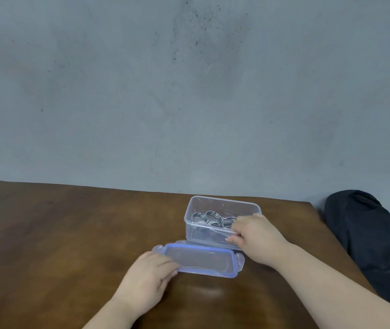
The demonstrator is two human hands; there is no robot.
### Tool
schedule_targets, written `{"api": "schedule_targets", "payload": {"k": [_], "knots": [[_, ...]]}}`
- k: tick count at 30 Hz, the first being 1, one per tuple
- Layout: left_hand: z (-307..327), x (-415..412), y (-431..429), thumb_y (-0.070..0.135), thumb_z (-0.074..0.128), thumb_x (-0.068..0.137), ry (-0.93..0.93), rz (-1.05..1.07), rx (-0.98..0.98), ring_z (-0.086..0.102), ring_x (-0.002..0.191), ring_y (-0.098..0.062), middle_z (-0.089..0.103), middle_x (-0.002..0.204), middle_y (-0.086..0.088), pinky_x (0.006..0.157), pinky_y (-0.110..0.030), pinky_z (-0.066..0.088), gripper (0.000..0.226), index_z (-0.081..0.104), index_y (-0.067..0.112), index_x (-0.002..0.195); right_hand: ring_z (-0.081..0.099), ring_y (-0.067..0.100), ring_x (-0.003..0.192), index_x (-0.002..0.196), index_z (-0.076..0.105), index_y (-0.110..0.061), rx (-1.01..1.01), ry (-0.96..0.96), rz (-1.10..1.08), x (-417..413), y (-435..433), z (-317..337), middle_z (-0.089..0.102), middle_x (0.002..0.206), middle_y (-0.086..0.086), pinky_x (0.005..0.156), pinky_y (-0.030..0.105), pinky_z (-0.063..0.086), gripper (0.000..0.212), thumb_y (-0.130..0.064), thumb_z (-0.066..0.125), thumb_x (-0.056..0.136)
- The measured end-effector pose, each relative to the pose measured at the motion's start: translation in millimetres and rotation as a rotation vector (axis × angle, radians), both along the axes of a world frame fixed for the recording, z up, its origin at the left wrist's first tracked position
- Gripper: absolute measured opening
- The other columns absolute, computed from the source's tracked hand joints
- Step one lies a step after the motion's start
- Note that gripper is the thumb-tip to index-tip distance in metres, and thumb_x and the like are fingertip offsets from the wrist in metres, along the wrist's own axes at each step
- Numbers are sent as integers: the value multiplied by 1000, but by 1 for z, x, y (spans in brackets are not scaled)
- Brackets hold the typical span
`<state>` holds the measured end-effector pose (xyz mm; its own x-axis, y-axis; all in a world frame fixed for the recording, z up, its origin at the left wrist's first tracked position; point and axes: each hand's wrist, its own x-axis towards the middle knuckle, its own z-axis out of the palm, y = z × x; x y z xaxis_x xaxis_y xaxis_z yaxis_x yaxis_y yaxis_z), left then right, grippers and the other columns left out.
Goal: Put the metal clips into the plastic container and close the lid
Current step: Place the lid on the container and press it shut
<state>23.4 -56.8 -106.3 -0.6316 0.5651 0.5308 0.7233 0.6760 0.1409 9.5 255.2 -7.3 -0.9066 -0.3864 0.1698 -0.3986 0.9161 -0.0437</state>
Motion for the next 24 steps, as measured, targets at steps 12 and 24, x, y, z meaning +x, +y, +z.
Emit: {"api": "schedule_targets", "payload": {"k": [12,24], "knots": [[96,17,-16,37,50,87,-173,12,592,54,60,-4,61,69,16,57,-14,40,17,59,27,78,54,27,74,59,43,-21,-83,-109,7,13,18,-33,53,71,-4,74,30,31,40,-25,57,96],[128,-26,43,23,56,85,-700,0,716,47,43,-13,59,53,5,45,-19,39,21,64,21,66,68,19,86,86,75,-20,-677,-198,-121,29,34,-34,77,90,-1,79,36,56,12,-22,63,86]]}}
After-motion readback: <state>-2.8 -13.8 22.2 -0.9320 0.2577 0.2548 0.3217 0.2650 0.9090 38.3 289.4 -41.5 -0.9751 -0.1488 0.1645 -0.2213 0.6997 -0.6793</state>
